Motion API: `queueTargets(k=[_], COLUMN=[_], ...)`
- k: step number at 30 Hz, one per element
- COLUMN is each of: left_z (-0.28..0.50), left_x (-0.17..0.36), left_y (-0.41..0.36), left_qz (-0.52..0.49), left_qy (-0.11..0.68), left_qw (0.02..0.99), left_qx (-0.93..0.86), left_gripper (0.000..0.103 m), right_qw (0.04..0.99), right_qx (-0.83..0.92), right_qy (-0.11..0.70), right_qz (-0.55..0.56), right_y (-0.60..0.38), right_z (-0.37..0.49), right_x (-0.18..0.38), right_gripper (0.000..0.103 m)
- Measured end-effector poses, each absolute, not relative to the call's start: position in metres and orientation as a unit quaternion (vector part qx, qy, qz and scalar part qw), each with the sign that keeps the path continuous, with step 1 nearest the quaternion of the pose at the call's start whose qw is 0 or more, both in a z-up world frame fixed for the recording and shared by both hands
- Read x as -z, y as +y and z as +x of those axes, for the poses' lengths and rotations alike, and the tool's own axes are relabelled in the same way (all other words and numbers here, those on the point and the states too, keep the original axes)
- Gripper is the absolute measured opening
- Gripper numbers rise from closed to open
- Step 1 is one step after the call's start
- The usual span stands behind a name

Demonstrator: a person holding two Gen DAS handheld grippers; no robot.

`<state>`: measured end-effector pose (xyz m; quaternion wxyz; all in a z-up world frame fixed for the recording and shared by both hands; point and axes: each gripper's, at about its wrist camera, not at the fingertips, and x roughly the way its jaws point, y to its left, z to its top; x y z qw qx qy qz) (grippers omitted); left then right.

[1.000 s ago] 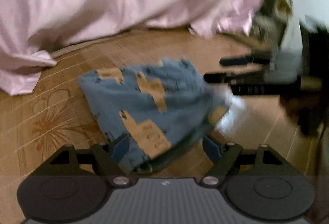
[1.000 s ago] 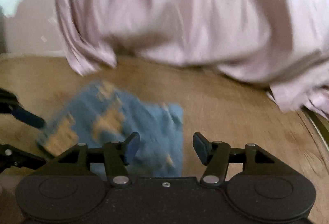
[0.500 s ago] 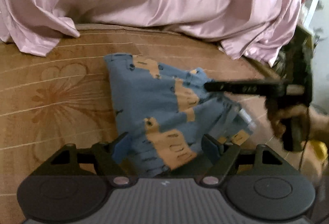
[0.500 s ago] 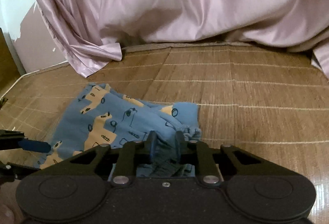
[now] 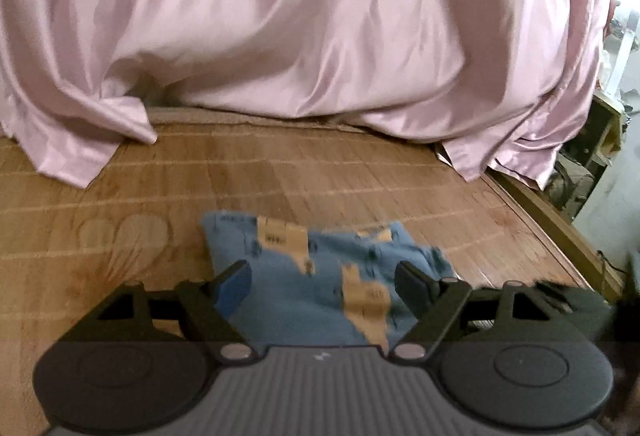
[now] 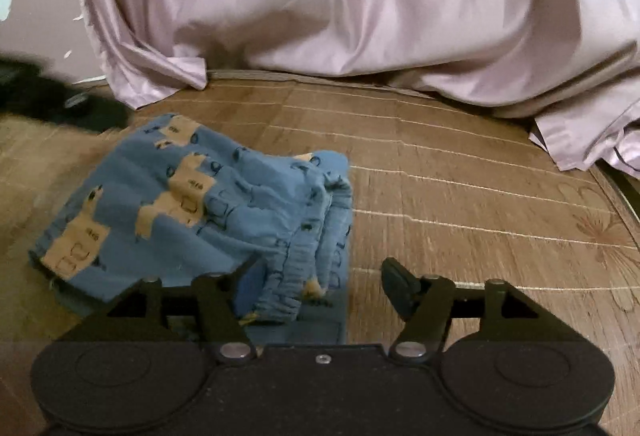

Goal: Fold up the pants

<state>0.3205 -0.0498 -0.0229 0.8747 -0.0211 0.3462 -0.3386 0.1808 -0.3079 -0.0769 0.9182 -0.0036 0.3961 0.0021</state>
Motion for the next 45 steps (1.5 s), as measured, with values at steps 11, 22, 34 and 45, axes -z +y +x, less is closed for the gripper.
queueTargets(k=[11, 22, 34, 45], left_z=[0.325, 0.291, 0.26, 0.244], left_x=[0.039, 0.022, 0.049, 0.042], left_y=[-0.062, -0.049, -0.04, -0.036], left_qz=[0.019, 0.044, 0.082, 0.1], left_qy=[0.358, 0.369, 0.405, 0.425], left_qw=[0.879, 0.888, 0.878, 0.876], left_qx=[0.315, 0.27, 0.244, 0.205], left_gripper=[0.089, 0.097, 0.097, 0.098], right_qw=[0.934, 0.951, 0.947, 0.918], right_qx=[0.016, 0.05, 0.051, 0.072], right_qy=[0.355, 0.304, 0.316, 0.385], right_qz=[-0.029, -0.025, 0.014, -0.054], right_y=[-0.321, -0.322, -0.321, -0.308], right_z=[0.164, 0.166, 0.155, 0.164], right_x=[0.068, 0.051, 0.038, 0.053], right_gripper=[0.088, 0.09, 0.099, 0.102])
